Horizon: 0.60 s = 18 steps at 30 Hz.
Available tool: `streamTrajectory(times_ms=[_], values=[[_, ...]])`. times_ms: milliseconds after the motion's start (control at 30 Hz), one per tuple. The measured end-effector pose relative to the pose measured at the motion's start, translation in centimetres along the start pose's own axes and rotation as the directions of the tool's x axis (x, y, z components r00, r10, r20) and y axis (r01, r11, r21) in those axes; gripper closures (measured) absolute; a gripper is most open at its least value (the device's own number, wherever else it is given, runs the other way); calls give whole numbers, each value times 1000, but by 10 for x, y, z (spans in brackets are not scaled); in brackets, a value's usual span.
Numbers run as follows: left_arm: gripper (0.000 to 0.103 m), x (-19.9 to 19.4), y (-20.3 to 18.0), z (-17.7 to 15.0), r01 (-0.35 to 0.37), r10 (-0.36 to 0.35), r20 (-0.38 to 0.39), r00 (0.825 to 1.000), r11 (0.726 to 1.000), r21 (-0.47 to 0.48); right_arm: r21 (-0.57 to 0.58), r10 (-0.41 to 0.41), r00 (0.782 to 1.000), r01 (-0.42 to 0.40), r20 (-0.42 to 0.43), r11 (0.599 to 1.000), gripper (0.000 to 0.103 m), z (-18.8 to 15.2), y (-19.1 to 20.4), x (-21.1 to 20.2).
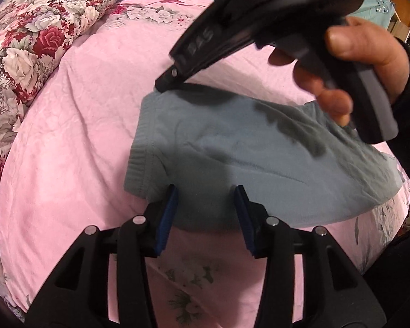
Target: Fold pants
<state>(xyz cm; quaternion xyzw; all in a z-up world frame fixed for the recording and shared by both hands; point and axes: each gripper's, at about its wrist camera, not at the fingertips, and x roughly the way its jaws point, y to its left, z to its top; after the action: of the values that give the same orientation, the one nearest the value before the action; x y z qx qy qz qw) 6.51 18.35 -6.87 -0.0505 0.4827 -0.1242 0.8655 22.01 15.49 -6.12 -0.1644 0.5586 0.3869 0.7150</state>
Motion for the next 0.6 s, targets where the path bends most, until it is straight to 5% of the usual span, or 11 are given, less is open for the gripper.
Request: streamTrajectory(times_ms=[167, 233, 300, 467, 600], values=[[59, -1, -1, 2, -5, 5, -3, 1000, 1000, 7, 23, 22, 996, -24, 92, 999, 96, 13, -2, -24], [59, -9, 0, 3, 6, -6, 2, 1000, 1000, 1, 30, 48, 989, -52, 139, 998, 78, 15, -3, -48], [59, -17, 2, 10, 9, -9, 33, 999, 1000, 5, 47, 59, 978, -70, 200, 996, 72, 12, -4, -76], [52, -31, -17, 18, 17, -23, 94, 995, 998, 68, 88, 74, 993, -81, 89, 993, 79, -13, 6, -74], [55, 20, -3, 27, -44, 44, -9, 999, 999, 12, 136, 53, 998, -55, 16, 989, 85, -27, -1, -15]])
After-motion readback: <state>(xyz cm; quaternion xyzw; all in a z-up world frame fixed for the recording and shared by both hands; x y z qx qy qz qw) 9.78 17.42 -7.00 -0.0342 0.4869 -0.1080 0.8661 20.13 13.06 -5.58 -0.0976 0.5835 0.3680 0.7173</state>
